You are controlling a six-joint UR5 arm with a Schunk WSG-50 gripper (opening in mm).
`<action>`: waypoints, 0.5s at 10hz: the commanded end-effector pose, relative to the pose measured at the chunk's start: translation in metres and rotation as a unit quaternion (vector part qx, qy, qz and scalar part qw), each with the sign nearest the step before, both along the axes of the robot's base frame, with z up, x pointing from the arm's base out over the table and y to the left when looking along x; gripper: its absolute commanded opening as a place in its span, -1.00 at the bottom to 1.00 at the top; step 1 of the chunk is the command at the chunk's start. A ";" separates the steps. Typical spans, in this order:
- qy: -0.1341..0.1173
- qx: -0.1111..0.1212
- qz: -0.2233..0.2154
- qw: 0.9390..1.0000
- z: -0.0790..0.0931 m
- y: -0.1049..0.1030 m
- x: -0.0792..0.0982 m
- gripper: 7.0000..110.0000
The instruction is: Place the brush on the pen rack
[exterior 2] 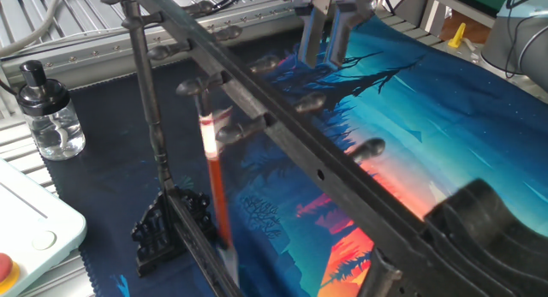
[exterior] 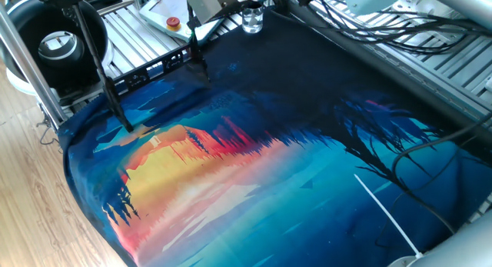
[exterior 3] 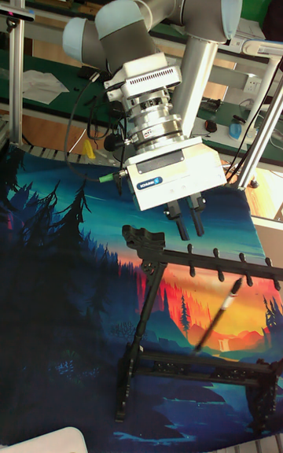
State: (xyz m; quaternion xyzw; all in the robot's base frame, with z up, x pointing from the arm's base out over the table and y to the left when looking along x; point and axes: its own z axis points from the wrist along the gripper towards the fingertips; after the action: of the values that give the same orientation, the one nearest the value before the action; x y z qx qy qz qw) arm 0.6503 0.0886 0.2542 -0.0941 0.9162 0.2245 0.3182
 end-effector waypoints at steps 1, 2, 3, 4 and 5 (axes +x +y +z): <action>0.024 -0.024 -0.001 0.999 -0.012 -0.010 -0.003 -0.28; 0.045 -0.034 -0.011 0.998 -0.020 -0.015 -0.007 -0.28; 0.074 -0.026 -0.021 0.997 -0.025 -0.012 -0.012 -0.28; 0.159 -0.027 -0.027 0.986 -0.045 -0.013 -0.039 -0.28; 0.252 -0.082 -0.049 0.963 -0.076 -0.041 -0.065 -0.28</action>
State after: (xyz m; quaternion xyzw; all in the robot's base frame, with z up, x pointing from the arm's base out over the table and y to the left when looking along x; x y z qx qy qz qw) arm 0.6272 0.0711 0.2127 -0.0571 0.9566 0.1929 0.2111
